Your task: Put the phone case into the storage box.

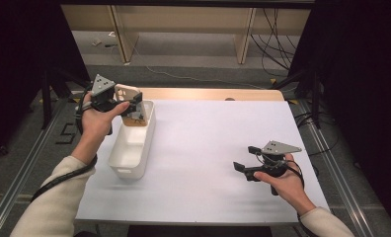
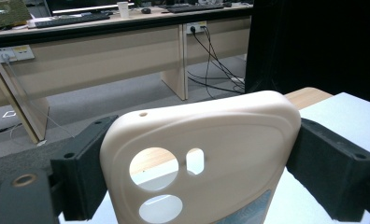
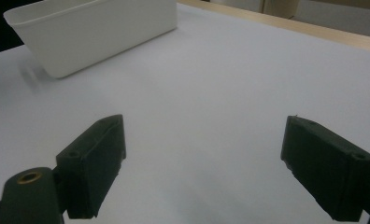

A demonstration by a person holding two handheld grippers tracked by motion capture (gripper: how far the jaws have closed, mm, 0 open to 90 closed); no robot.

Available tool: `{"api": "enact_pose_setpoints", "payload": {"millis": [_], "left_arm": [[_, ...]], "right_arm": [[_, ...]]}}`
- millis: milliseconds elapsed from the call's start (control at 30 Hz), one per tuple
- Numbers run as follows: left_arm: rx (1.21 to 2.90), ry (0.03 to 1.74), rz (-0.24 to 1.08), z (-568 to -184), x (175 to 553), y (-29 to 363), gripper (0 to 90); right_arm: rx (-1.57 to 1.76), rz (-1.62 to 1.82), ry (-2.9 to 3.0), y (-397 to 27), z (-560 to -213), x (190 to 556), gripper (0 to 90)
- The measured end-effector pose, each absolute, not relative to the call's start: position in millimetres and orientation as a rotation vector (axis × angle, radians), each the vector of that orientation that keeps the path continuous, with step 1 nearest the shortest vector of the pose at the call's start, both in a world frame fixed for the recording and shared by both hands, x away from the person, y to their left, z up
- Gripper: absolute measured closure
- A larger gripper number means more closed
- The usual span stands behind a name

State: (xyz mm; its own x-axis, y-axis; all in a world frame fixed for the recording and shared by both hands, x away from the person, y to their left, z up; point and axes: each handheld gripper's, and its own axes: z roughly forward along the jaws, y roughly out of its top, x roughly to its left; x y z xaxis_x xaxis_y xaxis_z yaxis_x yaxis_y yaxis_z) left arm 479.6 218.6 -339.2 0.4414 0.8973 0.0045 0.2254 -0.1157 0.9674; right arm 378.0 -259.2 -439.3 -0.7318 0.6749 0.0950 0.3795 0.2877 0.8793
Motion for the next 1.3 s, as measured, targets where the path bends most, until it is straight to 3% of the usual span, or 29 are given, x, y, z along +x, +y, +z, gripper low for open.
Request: {"api": "enact_pose_setpoints", "payload": {"millis": [1300], "left_arm": [[1.626, 1.035, 0.796, -347, 506, 218, 12.3]], "right_arm": [[0.963, 1.416, 2.266, -260, -440, 378, 14.9]]}}
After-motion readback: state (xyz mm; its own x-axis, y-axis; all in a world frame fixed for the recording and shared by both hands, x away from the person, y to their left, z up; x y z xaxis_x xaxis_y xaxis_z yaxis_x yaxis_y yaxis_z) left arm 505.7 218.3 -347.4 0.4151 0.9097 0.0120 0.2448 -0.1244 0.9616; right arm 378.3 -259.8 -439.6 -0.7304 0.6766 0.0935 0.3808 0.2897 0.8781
